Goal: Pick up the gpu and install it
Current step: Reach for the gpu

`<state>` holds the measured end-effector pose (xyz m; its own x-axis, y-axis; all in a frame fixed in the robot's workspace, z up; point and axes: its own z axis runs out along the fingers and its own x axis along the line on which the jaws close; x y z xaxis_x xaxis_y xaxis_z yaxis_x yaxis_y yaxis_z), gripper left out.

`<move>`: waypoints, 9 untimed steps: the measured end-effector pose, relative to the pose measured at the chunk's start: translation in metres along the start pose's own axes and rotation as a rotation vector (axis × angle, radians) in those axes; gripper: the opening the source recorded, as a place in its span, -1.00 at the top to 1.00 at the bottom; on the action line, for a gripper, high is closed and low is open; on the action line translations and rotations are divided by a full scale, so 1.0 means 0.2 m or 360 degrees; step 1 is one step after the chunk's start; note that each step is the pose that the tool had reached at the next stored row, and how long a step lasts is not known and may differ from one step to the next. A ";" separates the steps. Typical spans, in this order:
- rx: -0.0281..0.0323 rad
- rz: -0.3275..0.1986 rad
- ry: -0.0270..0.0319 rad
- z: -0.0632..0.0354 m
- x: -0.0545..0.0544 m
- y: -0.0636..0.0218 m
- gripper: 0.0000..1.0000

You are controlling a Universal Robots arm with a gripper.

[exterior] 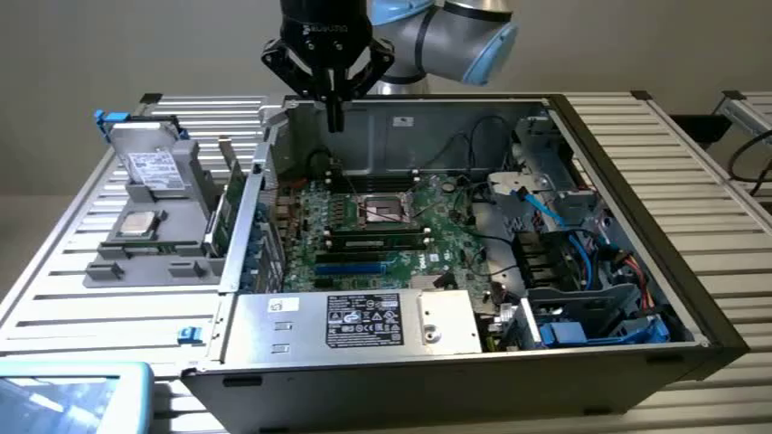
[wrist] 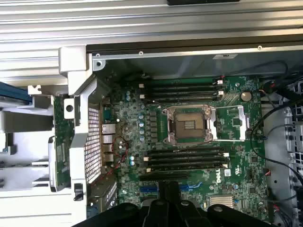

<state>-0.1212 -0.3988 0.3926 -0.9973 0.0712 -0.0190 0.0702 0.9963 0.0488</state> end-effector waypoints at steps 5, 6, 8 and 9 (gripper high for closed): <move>-0.00001 0.0000 0.00001 0.000 0.00 0.000 0.76; -0.00001 0.0000 0.00001 0.000 0.00 0.000 0.76; 0.00000 0.0000 0.00001 0.000 0.00 0.000 0.76; 0.00000 0.0000 0.00000 0.000 0.00 0.000 0.76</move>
<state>-0.1212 -0.3988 0.3926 -0.9973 0.0712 -0.0190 0.0702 0.9963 0.0487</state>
